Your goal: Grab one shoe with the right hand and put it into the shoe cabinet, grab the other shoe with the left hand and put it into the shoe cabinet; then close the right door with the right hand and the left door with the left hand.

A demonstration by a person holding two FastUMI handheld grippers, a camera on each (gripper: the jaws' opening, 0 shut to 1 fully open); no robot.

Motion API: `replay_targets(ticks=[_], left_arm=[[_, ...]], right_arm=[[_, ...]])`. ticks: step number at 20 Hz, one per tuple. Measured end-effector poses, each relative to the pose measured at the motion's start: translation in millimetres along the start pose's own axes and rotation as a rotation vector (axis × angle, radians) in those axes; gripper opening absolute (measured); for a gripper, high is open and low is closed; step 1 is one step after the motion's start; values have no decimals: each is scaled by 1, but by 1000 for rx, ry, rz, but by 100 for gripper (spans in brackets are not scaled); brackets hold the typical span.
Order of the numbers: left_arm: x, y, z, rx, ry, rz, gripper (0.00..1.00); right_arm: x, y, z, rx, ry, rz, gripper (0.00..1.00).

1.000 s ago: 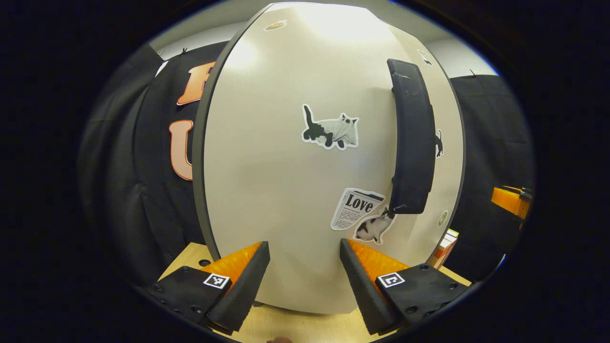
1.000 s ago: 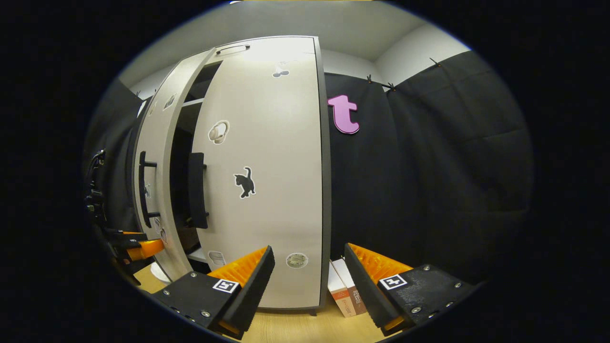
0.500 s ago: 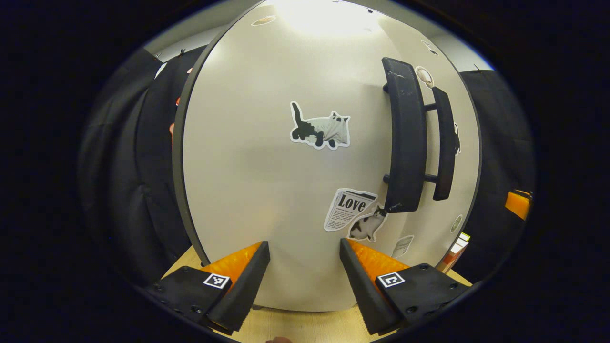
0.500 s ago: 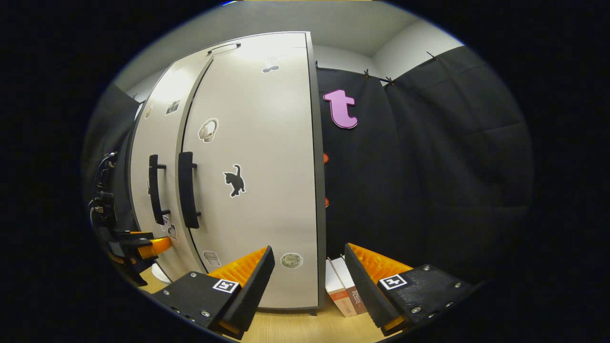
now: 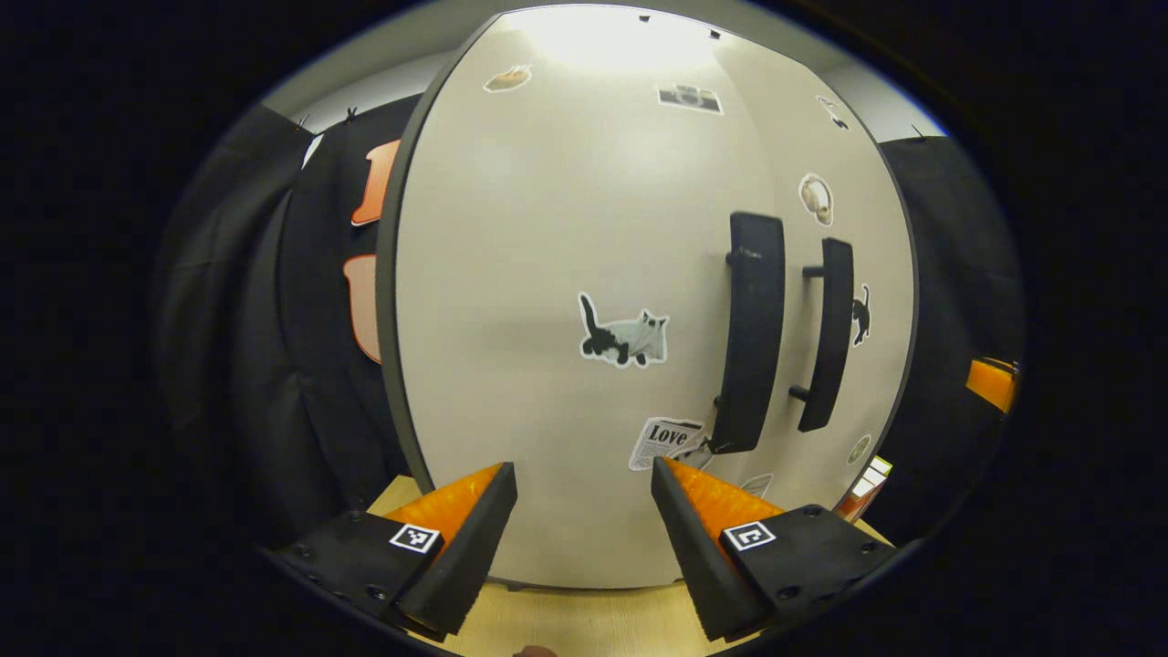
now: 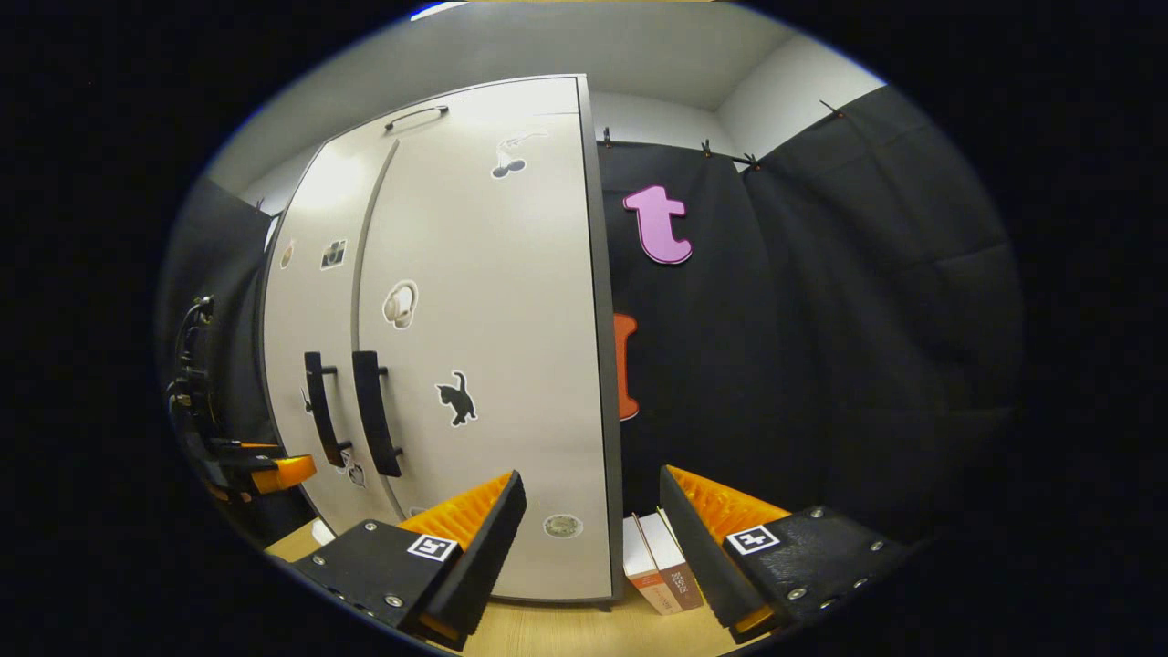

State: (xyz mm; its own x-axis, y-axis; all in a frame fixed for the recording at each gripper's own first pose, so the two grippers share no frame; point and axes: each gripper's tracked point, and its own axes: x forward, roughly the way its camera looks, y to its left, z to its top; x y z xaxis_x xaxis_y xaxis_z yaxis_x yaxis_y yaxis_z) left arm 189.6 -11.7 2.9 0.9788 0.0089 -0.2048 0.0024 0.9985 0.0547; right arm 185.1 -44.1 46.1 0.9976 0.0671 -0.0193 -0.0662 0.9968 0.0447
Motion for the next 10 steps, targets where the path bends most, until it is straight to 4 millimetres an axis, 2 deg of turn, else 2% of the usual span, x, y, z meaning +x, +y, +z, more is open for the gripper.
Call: replay_targets(ticks=[3,6,8,10], left_arm=[[-41,15,35,-18,-38,-8,97],[-82,32,65,-17,-91,-8,97],[-107,51,78,-1,-112,11,94],[-129,69,84,4,-117,34,96]], right_arm=[[-17,-4,26,-35,-18,5,91],[-36,-9,40,-72,-14,-3,91],[-50,-9,49,-70,-21,-3,91],[-62,-11,56,-76,-29,-9,91]])
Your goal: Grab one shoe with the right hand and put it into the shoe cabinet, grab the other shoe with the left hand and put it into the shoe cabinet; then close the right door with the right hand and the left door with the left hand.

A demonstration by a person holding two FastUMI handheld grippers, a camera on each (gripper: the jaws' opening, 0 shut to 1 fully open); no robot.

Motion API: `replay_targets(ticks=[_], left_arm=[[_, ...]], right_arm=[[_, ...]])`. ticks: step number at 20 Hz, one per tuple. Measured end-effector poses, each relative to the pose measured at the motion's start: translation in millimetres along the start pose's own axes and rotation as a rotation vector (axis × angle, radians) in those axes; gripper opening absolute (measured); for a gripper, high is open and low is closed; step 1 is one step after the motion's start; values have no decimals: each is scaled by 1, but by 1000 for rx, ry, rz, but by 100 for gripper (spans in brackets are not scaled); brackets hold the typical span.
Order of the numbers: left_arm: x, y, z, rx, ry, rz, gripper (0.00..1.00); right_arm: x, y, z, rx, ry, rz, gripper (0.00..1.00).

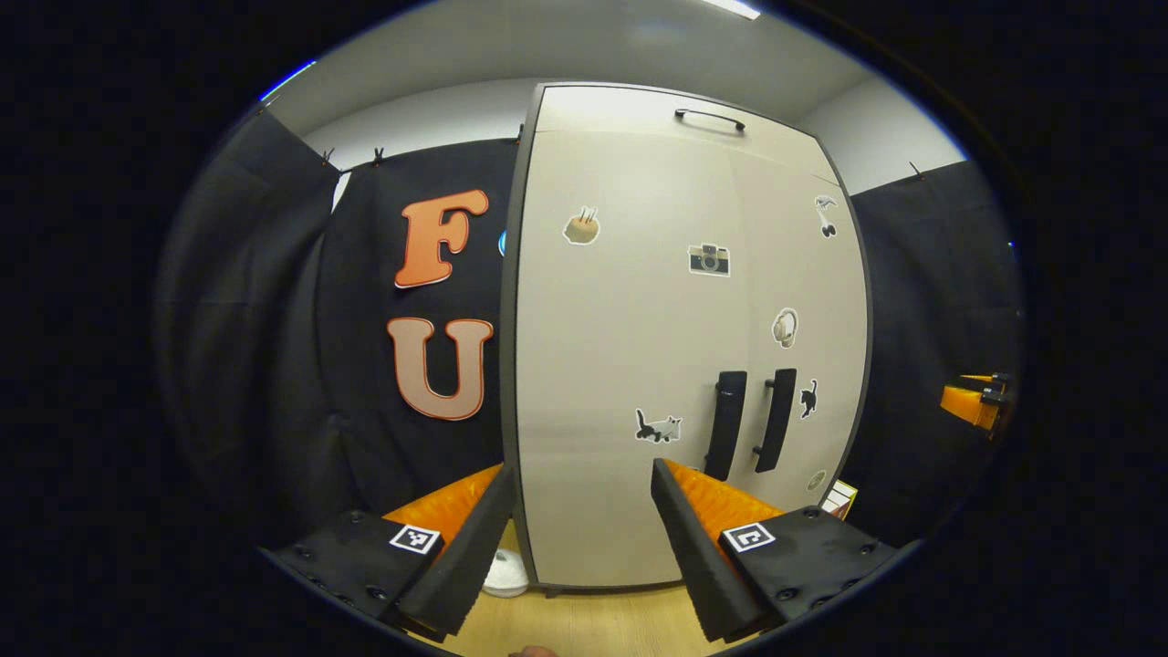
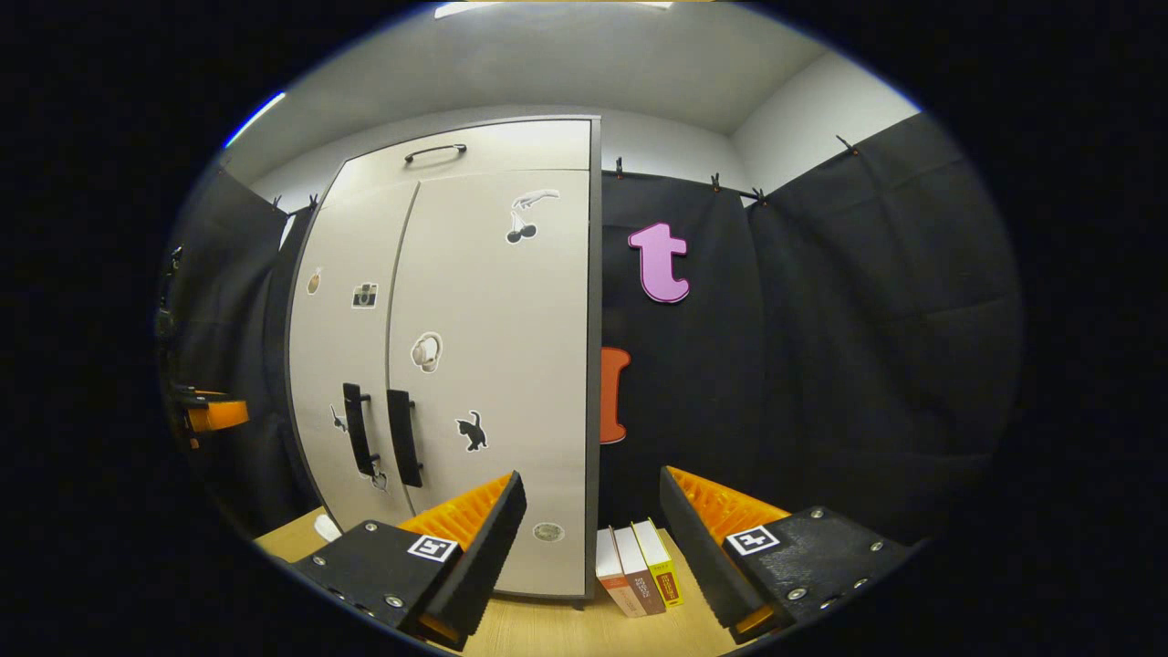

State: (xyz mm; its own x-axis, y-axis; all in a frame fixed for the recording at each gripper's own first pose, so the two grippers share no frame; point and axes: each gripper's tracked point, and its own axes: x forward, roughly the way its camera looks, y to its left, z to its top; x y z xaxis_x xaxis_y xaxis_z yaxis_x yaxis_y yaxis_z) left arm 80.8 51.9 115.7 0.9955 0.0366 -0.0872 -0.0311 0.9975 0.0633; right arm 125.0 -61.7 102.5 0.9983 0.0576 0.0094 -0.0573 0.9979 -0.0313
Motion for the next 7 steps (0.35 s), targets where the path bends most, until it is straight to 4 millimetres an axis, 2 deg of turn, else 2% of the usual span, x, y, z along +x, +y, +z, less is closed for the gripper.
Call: replay_targets(ticks=[3,7], left_arm=[[-23,30,12,-10,-21,40,96],[-43,59,23,-5,-53,90,94]], right_arm=[[-15,-2,5,-15,-5,-17,91],[-24,1,6,-20,-5,-24,91]])
